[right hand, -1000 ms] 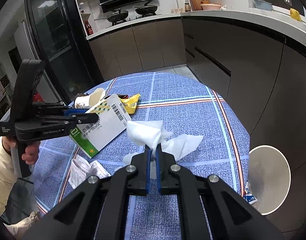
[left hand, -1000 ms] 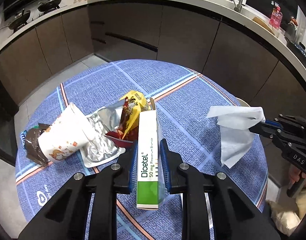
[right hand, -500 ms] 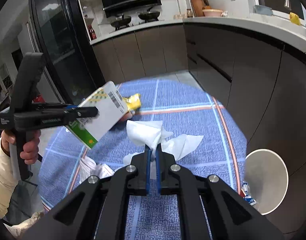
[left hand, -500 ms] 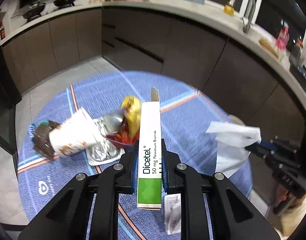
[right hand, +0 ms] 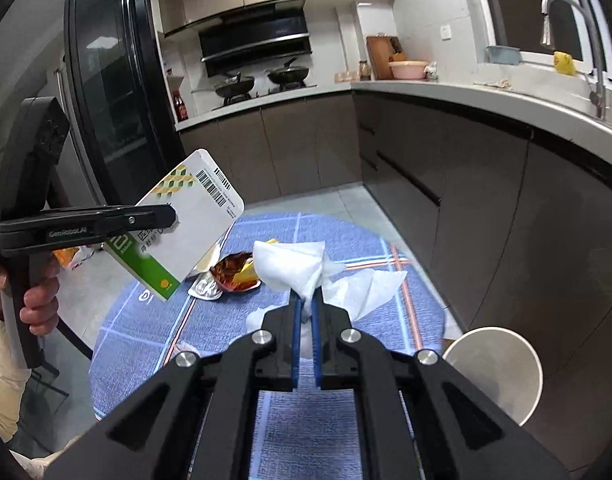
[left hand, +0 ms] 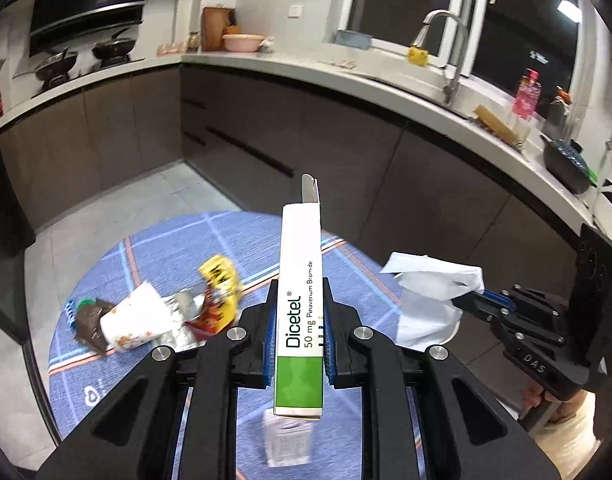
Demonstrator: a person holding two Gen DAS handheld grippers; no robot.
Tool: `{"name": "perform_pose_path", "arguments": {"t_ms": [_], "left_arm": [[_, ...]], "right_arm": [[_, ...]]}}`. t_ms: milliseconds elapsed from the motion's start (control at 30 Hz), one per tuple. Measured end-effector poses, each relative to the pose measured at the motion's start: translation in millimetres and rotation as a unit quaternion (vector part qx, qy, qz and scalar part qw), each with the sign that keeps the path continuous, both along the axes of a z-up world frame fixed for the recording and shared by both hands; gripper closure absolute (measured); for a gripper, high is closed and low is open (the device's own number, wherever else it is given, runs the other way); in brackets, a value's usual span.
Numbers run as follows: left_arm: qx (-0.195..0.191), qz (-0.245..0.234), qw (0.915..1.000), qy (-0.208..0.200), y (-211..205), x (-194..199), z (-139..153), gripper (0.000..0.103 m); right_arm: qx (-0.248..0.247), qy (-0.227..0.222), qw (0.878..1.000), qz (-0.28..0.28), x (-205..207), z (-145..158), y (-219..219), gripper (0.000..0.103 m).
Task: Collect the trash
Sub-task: 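Carry the Dicetel box with the left tool while the right tool carries the tissue to the bin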
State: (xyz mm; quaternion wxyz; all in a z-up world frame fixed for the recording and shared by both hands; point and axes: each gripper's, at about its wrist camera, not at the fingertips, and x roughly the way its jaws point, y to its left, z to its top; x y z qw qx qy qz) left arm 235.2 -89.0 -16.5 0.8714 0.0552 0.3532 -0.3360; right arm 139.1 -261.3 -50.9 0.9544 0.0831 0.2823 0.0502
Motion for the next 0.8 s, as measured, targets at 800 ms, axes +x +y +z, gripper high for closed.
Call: {"name": "perform_pose_path", "arguments": {"t_ms": [800], "left_arm": [[0.015, -0.164, 0.9848, 0.056, -203.5, -35.1, -47.6, 0.086]], "right_arm": [[0.036, 0.033, 0.985, -0.166, -73.4, -62.2, -150.4, 0.097]]}}
